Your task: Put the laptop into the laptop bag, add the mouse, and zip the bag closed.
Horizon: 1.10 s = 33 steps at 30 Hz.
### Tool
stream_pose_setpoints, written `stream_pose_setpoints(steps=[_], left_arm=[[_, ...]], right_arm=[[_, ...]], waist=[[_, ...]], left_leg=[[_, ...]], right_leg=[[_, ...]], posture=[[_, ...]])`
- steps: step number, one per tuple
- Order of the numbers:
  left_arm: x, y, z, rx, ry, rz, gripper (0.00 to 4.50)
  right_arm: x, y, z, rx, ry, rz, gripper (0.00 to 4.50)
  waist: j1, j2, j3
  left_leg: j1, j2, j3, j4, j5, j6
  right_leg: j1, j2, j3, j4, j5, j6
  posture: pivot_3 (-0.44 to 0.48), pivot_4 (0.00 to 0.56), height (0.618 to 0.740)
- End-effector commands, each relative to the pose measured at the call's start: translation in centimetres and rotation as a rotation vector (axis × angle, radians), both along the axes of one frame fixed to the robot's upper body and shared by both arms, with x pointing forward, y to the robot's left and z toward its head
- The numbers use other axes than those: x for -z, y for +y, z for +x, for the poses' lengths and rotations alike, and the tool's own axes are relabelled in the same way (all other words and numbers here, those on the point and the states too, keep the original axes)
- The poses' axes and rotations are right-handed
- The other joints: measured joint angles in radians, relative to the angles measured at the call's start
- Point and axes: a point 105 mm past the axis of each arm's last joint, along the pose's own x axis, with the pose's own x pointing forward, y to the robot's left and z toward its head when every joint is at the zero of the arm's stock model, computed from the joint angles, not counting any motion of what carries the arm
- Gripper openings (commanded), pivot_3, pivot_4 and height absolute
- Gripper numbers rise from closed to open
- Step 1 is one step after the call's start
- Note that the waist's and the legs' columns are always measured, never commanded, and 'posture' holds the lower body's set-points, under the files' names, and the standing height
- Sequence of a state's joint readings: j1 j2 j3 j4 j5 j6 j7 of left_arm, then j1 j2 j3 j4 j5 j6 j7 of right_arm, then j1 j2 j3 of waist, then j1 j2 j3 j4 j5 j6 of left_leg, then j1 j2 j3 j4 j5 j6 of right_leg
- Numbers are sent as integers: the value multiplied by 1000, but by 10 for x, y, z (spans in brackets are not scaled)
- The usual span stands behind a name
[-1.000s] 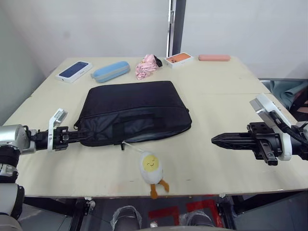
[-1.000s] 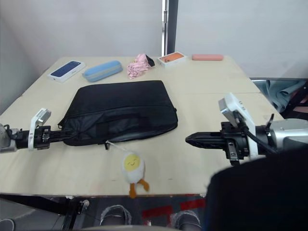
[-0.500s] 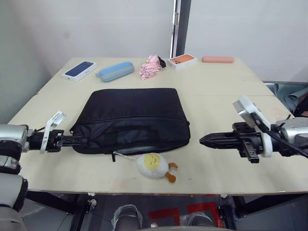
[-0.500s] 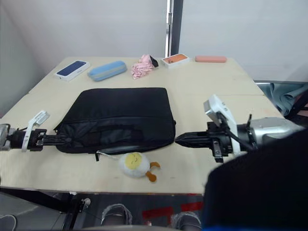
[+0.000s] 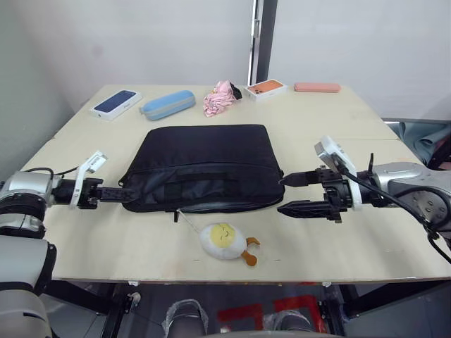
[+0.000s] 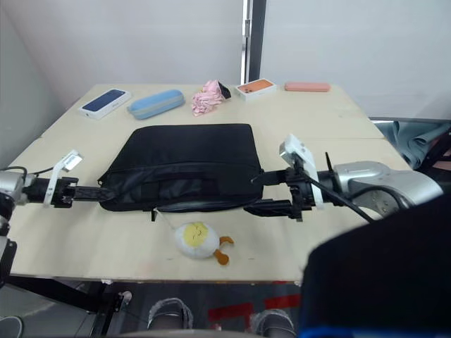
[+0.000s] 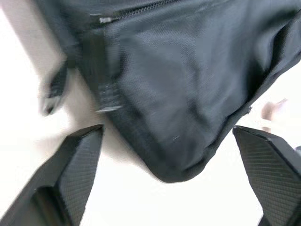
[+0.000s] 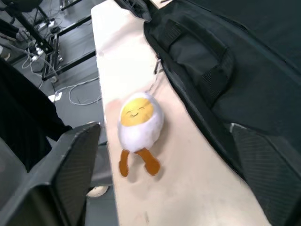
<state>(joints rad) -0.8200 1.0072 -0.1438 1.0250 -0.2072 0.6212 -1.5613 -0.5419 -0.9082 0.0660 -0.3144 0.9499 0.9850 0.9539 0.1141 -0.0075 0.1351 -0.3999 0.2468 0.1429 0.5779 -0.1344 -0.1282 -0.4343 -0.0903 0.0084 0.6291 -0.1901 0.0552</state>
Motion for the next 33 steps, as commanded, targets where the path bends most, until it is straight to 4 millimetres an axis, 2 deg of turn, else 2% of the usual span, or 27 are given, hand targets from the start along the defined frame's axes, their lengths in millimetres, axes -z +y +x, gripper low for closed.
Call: stream_pose_setpoints(steps=[1, 4, 5, 6, 7, 8, 9, 10, 13, 15, 17, 18, 24, 30, 33], left_arm=[[-30, 18, 0, 24, -130, 90, 4500], [-63, 18, 9, 67, -330, 147, 4500], [-77, 9, 11, 102, -401, 114, 4500], [-85, 3, 12, 126, -443, 88, 4500], [-91, -6, 9, 177, -476, 63, 4500], [-101, -25, 1, 276, -535, 18, 4500], [-107, -44, -9, 368, -569, -20, 4500], [-109, -61, -20, 459, -590, -39, 4500], [-99, -93, -40, 611, -623, -30, 4500], [-84, -117, -52, 722, -651, 19, 4500], [-74, -133, -60, 802, -668, 34, 4500], [-70, -138, -63, 827, -674, 34, 4500], [-47, -165, -71, 934, -735, -17, 4500], [-22, -177, -71, 1022, -770, 4, 4500], [-12, -182, -69, 1053, -782, 17, 4500]], right_arm=[[-8, 1, 13, 11, -33, 23, 4440], [-11, 4, 22, 2, -62, 36, 4440], [-13, 5, 26, 12, -66, 49, 4059], [-14, 5, 29, 18, -67, 60, 3885], [-15, 7, 32, 18, -74, 63, 3717], [-15, 9, 35, 8, -79, 69, 3269], [-14, 11, 37, 0, -80, 73, 3031], [-13, 14, 41, -1, -76, 79, 2659], [-5, 18, 50, -3, -73, 77, 1601], [3, 22, 57, -3, -72, 67, 896], [8, 26, 61, -15, -74, 64, 200], [10, 28, 63, -17, -78, 59, 12], [45, 33, 92, 74, -81, -73, 12], [76, 31, 100, 99, -52, -219, 12], [89, 28, 92, 62, -3, -273, 12]], waist=[[-2, 0, 0], [0, 0, 0], [3, 0, 0], [6, 0, 0], [6, 0, 0], [6, 0, 0], [1, 0, 0], [-5, 0, 0], [-11, 0, 0], [-15, 0, 0], [-19, 0, 0], [-20, 0, 0], [-22, 1, 0], [-21, 1, 0], [-22, 0, 0]], left_leg=[[0, 0, 0, 0, 0, 0], [0, 0, 0, 0, 0, 0], [0, 0, 0, 0, 0, 0], [-1, 0, -1, 0, 0, 0], [-1, 0, -1, 0, 0, 0], [0, 0, -1, 1, 0, 0], [0, 0, 0, 1, 0, 0], [-1, 0, 0, 1, 0, 0], [-1, 0, -1, 0, -1, -1], [-1, 1, -1, 0, 0, -1], [-1, 1, -1, 0, 0, -1], [-2, 1, -1, 1, 0, 0], [-1, 1, 0, 3, 0, 0], [-2, 1, -1, 4, 0, 0], [0, 1, -1, 4, 0, 0]], right_leg=[[0, 0, 0, 0, 0, 0], [0, 0, -1, 0, 0, 0], [0, 0, -1, 0, 0, 0], [0, 0, -1, 0, 0, -1], [0, -1, -1, 0, 0, -1], [0, -1, -1, 0, 0, -1], [0, -1, -1, 1, 0, -1], [0, -1, -1, 0, 0, -2], [-1, -1, -2, 1, -1, -4], [-1, 0, -3, 2, -2, -4], [-1, 0, -3, 2, -2, -4], [-1, 0, -3, 2, -2, -4], [0, 0, -2, 5, -2, -4], [-1, 0, -3, 5, -2, -4], [0, 0, -2, 6, -2, -4]], posture=[[0, 150, 740], [0, 150, 740], [0, 150, 740], [0, 150, 740], [0, 150, 740], [0, 150, 740], [0, 150, 740], [0, 150, 740], [0, 150, 740], [0, 150, 740], [0, 150, 740], [0, 150, 740], [0, 150, 740], [0, 150, 740], [0, 150, 740]])
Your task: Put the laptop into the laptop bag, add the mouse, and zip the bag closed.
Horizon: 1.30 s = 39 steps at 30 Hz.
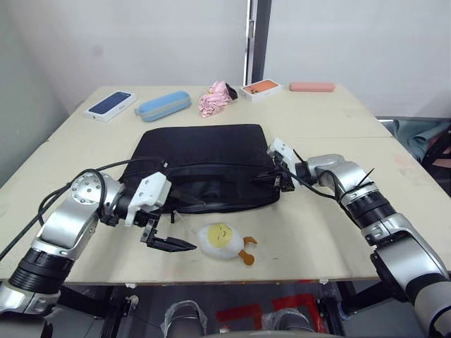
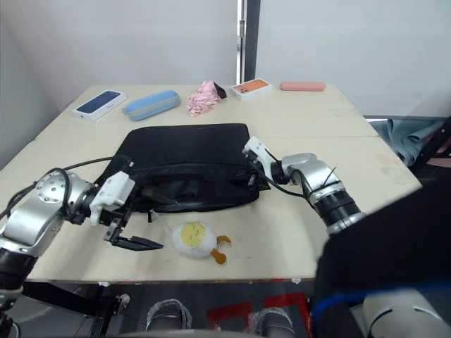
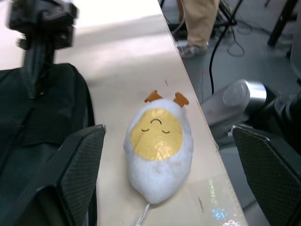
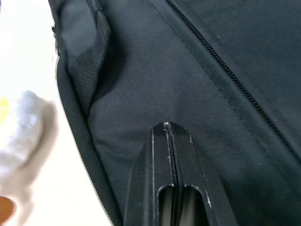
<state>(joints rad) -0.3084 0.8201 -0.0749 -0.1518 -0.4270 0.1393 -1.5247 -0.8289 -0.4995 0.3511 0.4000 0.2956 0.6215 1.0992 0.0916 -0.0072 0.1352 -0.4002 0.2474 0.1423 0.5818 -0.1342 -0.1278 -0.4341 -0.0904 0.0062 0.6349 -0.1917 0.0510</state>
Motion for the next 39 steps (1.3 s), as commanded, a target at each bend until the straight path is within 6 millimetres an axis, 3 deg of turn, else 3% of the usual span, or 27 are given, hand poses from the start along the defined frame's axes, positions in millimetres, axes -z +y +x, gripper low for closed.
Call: stream_pose_setpoints(steps=[1, 7, 12, 15, 25, 35, 39], left_arm=[[8, -8, 4, 36, -48, 9, 4500], [22, -35, 9, 53, -69, -30, 4500], [42, -35, 10, 71, -74, 56, 4500], [43, -37, 17, 56, -104, 63, 3726], [41, -57, 18, 93, -88, 26, 115], [37, -81, 28, 180, -267, 78, 51], [24, -94, 31, 243, -314, 77, 51]], right_arm=[[16, -9, -4, -3, 51, -86, 12], [13, -10, -6, -2, 52, -80, 12], [12, -12, -7, -2, 51, -84, 12], [11, -13, -8, -1, 51, -85, 0], [17, -18, -14, 18, 68, -96, 0], [22, -19, -23, 10, 100, -103, 0], [24, -17, -25, 13, 112, -113, 0]], waist=[[0, 0, -1], [2, 0, -1], [0, 0, -2], [0, 0, -2], [2, 0, -2], [4, 0, -2], [3, 0, -2]], left_leg=[[1, 0, 0, 0, 0, 0], [1, 0, 0, 4, 0, 0], [2, 0, 0, 4, 0, 0], [2, 0, 1, 4, 0, 0], [2, 0, 1, 4, 0, 0], [2, 0, 1, 5, 0, 0], [2, 0, 1, 5, 0, 0]], right_leg=[[0, 0, 0, 1, 0, 0], [1, -1, 2, 4, 0, 0], [0, 0, 2, 6, 0, 0], [0, 0, 3, 6, 0, 0], [0, 0, 3, 6, 0, 0], [0, -1, 3, 6, 0, 0], [0, -1, 3, 6, 0, 0]], posture=[[0, 150, 740], [0, 150, 740], [0, 150, 740], [0, 150, 740], [0, 150, 740], [0, 150, 740], [0, 150, 740]])
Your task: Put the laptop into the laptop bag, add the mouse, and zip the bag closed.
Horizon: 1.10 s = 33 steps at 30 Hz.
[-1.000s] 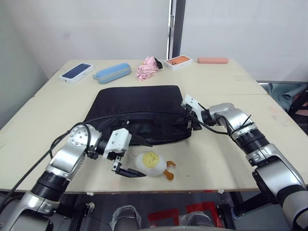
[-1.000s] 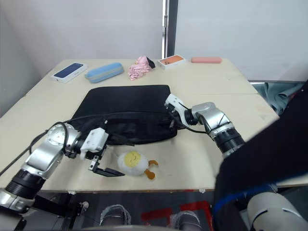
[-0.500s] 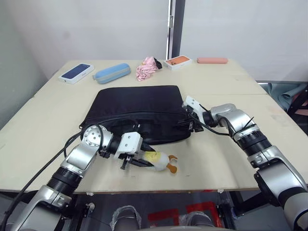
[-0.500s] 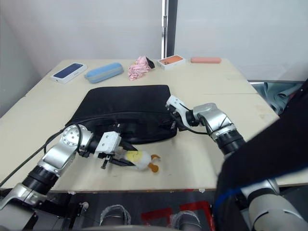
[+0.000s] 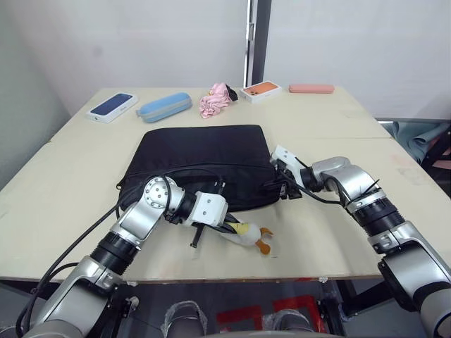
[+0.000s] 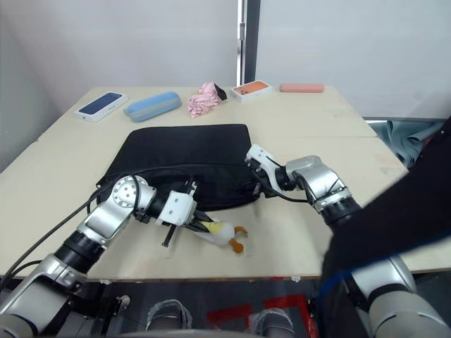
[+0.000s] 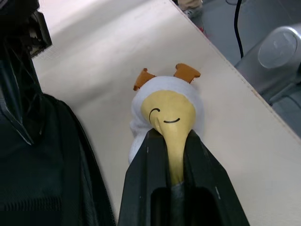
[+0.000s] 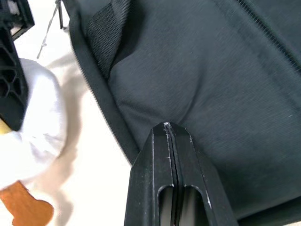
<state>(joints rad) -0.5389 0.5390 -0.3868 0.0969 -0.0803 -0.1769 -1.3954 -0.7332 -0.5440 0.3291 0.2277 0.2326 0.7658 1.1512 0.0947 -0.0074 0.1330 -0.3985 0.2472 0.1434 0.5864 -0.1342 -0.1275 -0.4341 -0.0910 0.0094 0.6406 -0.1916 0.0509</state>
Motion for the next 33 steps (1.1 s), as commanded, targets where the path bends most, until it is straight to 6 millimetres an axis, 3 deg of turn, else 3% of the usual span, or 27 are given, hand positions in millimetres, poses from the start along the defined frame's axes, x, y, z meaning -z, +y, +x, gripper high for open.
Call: stream_pose_setpoints(steps=[1, 10, 15, 22, 27, 29, 33], left_arm=[[-16, -15, 2, 78, -75, 0, 51], [-25, -59, 4, 142, -69, -115, 51], [-26, -61, 5, 129, -44, -156, 51], [-30, -39, 1, 54, 107, -133, 2537], [-39, 2, 13, -95, 88, -109, 4331], [-40, 27, 28, -196, 5, -63, 4466], [-54, 61, 38, -300, -41, -46, 4466]], right_arm=[[11, -3, -3, 20, 39, -42, 0], [7, -3, -4, 20, 40, -40, 0], [7, -3, -8, 19, 45, -37, 0], [1, -2, -9, 23, 44, -9, 0], [-16, -4, -7, 41, 32, 54, 0], [-24, -9, -7, 51, 20, 79, 0], [-37, -24, -8, 84, -13, 99, 0]], waist=[[2, 0, 0], [1, 0, 0], [1, 0, 0], [1, 0, 0], [-2, 2, 2], [-1, 4, 3], [1, 5, 4]], left_leg=[[0, 0, 0, 0, 0, 0], [-1, 0, 1, 0, 0, 0], [0, 0, 1, -1, 0, 1], [0, 0, 1, -1, 0, 1], [-1, 0, 2, -4, 0, 0], [-1, 0, 2, -5, 0, 0], [-2, 0, 2, -6, 0, 0]], right_leg=[[0, 0, 0, 0, 0, 0], [0, 0, 1, -1, 0, 0], [0, 0, 1, -1, 0, 0], [-1, 0, 1, -1, 0, 0], [-3, 0, 1, -3, 0, 0], [-3, 0, 1, -3, 0, 0], [-3, 0, 1, -6, 0, 0]], posture=[[0, 150, 740], [0, 150, 740], [0, 150, 740], [0, 150, 740], [0, 150, 740], [0, 150, 740], [0, 150, 740]])
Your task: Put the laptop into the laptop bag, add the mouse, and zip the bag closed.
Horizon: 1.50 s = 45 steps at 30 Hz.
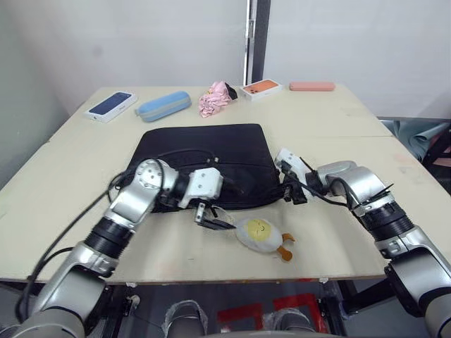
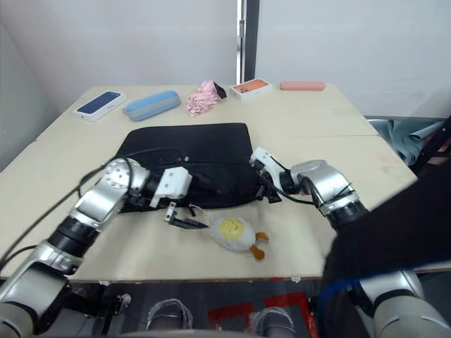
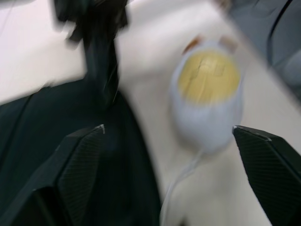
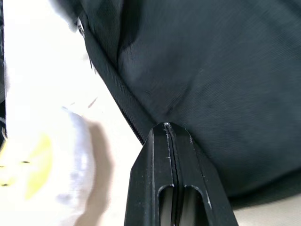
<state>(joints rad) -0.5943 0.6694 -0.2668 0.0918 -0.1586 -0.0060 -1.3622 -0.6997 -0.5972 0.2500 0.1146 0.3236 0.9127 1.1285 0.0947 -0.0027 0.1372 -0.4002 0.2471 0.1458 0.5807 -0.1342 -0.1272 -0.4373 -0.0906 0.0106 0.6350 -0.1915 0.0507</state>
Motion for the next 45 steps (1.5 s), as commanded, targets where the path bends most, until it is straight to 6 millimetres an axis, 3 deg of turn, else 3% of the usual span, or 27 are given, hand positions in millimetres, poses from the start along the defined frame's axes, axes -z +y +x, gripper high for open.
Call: stream_pose_setpoints(steps=[1, 2, 6, 8, 15, 18, 21, 28, 30, 34, 39, 43, 45], left_arm=[[-22, 23, 9, -93, -50, -35, 4466], [-25, 25, 7, -86, -47, -42, 4466], [-77, 36, -6, -112, 37, -314, 4466], [-83, 44, -11, -109, 16, -324, 4466], [-83, 61, -5, -202, 112, -341, 4466], [-78, 65, 0, -203, 119, -341, 3704], [-73, 65, 2, -182, 148, -346, 2611], [-47, 63, 15, -67, 201, -288, 163], [-46, 60, 19, -51, 218, -302, 68], [-24, 63, 29, -90, 279, -223, 0], [6, 68, 40, -112, 243, -85, 0], [17, 67, 46, -118, 221, -64, 0], [17, 65, 49, -131, 229, -85, 0]], right_arm=[[-23, -14, -1, 24, -68, 40, 0], [-26, -16, -3, 24, -73, 48, 0], [-70, -38, -26, -10, -197, 154, 0], [-89, -48, -45, -48, -256, 191, 0], [-122, -76, -98, -22, -310, 139, 0], [-132, -81, -119, 10, -331, 115, 0], [-134, -77, -135, 0, -331, 119, 0], [-127, -63, -158, -6, -307, 118, 0], [-123, -59, -159, -2, -276, 137, 0], [-116, -52, -152, 39, -219, 165, 1131], [-101, -23, -148, -20, -184, 151, 2876], [-82, -12, -126, -8, -159, 83, 4239], [-72, -4, -120, -28, -134, 57, 4443]], waist=[[3, 0, 0], [4, 0, 0], [10, 1, 1], [13, 1, 1], [15, 3, 2], [17, 3, 2], [14, 3, 2], [23, 3, 2], [30, 3, 2], [31, 3, 2], [29, 3, 2], [31, 3, 2], [31, 3, 2]], left_leg=[[0, 0, 0, -1, 0, 0], [0, 0, 0, -1, 0, 0], [-2, 0, 1, -4, 0, 0], [-3, 0, 1, -5, 0, 0], [0, 0, 2, -6, 0, 0], [1, 0, 3, -5, 0, 0], [2, 0, 4, -5, 0, 0], [2, 0, 5, -5, 0, 0], [1, 0, 5, -5, 0, 0], [1, 0, 5, -5, 0, 0], [1, 0, 5, -5, 0, 0], [0, -1, 4, -5, 0, 0], [2, -1, 3, -5, 0, 0]], right_leg=[[0, 0, 0, -1, 0, 0], [0, 0, -1, -2, 0, 0], [-2, 0, -1, -5, 0, 0], [-3, 1, -1, -6, 0, 0], [-1, 1, 1, -5, 0, 0], [-1, 0, 2, -5, -1, 0], [0, 1, 3, -5, -1, 0], [-1, 0, 4, -6, -1, 1], [-1, 0, 4, -6, -1, 1], [-1, 0, 4, -6, 0, 1], [-1, 0, 4, -6, 0, 4], [0, 0, 3, -7, 0, 5], [1, 0, 3, -6, 0, 5]], posture=[[0, 150, 740], [0, 150, 740], [0, 150, 740], [0, 150, 740], [0, 150, 740], [0, 150, 740], [0, 150, 740], [0, 150, 740], [0, 150, 740], [0, 150, 740], [0, 150, 740], [0, 150, 740], [0, 150, 740]])
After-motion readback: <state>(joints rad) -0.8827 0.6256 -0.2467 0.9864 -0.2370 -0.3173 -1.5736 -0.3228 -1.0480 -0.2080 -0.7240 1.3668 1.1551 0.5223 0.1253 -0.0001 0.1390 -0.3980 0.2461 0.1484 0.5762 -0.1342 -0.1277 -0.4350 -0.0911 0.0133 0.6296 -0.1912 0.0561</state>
